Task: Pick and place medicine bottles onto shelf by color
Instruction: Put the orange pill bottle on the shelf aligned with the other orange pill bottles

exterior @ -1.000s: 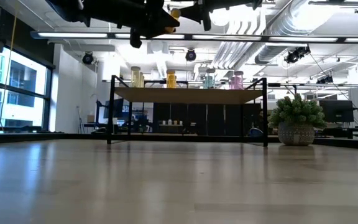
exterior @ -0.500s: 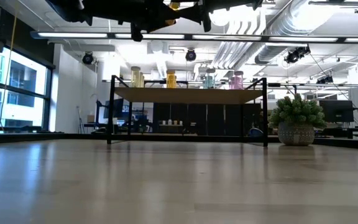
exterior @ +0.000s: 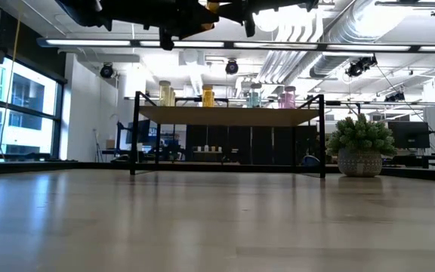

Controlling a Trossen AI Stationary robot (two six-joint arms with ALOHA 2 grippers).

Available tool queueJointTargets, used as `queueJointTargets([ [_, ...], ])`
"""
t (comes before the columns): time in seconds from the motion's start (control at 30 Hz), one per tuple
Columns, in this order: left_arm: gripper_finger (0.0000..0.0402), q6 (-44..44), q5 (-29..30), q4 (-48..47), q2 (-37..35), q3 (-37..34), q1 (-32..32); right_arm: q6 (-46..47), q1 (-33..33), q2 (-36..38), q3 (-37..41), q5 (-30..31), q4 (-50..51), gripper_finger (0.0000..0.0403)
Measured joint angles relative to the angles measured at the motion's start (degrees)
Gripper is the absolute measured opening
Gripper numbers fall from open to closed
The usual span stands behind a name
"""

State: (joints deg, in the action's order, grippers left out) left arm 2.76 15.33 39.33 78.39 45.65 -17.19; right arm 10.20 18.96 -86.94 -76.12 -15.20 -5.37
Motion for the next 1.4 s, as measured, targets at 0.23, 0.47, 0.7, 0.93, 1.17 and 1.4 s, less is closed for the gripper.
queueJointTargets([
  [0.23, 0.0093, 0.00, 0.04, -0.02, 0.00, 0.00, 0.00, -0.18, 0.00, 0.00, 0.00, 0.02, 0.04, 0.0101],
  [0.47, 0.0093, 0.00, 0.25, -0.61, 0.00, 0.00, -0.02, -0.19, 0.00, 0.00, 0.00, 0.02, 0.54, 0.0102],
  [0.7, 0.0129, 0.06, 0.00, -4.31, 0.02, 0.00, 0.07, -0.81, 0.00, -0.04, 0.00, 1.58, 2.54, 0.0102],
  [0.93, 0.0188, 1.60, -0.35, -9.89, -0.73, -0.06, 0.07, -1.75, -0.04, -0.07, 0.00, 6.92, 2.93, 0.0102],
  [1.17, 0.0208, 1.56, 0.52, -18.46, -7.73, -0.07, 0.03, -1.66, 0.04, -0.04, 0.00, 11.59, 2.81, 0.0102],
  [1.4, 0.0205, 1.57, 0.74, -26.75, -16.27, -0.07, -0.20, -4.04, -2.15, -1.00, 0.07, 15.61, 5.90, 0.0102],
])
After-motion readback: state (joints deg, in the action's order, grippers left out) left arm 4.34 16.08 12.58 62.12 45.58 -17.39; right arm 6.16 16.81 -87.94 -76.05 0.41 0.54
